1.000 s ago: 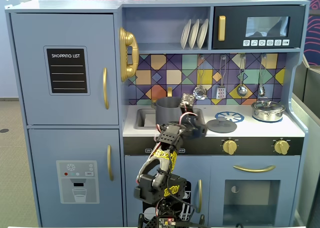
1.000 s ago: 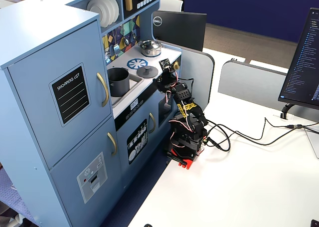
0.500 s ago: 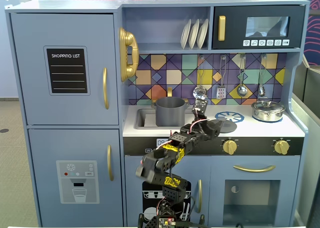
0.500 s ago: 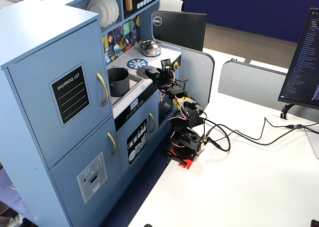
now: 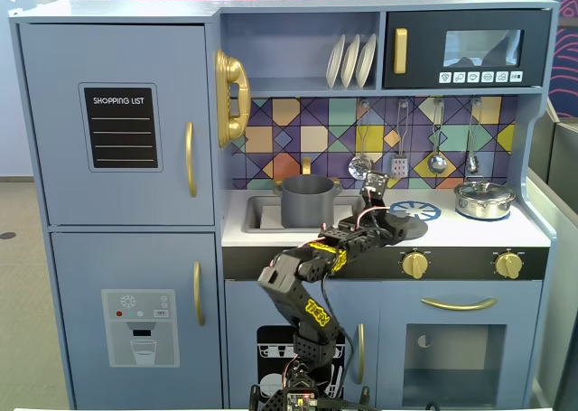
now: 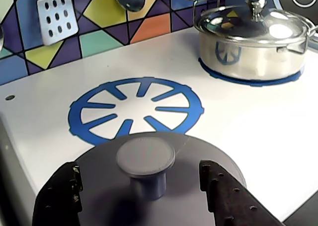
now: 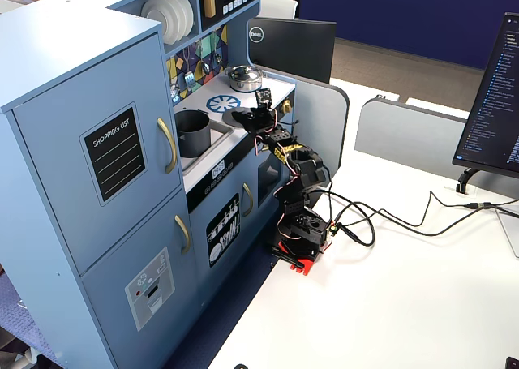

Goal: Pick up the lid from the counter and put it on the gray recipient

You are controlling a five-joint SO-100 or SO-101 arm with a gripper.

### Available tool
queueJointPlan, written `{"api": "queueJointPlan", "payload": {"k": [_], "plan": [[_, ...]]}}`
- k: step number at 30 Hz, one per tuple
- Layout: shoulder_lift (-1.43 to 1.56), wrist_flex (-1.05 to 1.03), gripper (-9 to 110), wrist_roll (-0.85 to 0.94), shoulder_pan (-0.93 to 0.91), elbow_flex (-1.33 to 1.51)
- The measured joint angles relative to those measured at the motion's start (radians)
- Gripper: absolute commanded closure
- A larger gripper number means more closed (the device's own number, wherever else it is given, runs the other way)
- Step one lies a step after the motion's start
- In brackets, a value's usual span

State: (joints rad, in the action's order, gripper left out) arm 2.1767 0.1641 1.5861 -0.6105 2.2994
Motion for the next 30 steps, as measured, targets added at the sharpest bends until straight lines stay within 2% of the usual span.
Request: {"api": "queueJointPlan", "payload": {"k": [23, 30], "plan": [[-0.236, 0.08, 84, 0.0, 0.0, -0.117], [-0.256, 0.118, 98, 0.0, 0.008, -0.123]]}}
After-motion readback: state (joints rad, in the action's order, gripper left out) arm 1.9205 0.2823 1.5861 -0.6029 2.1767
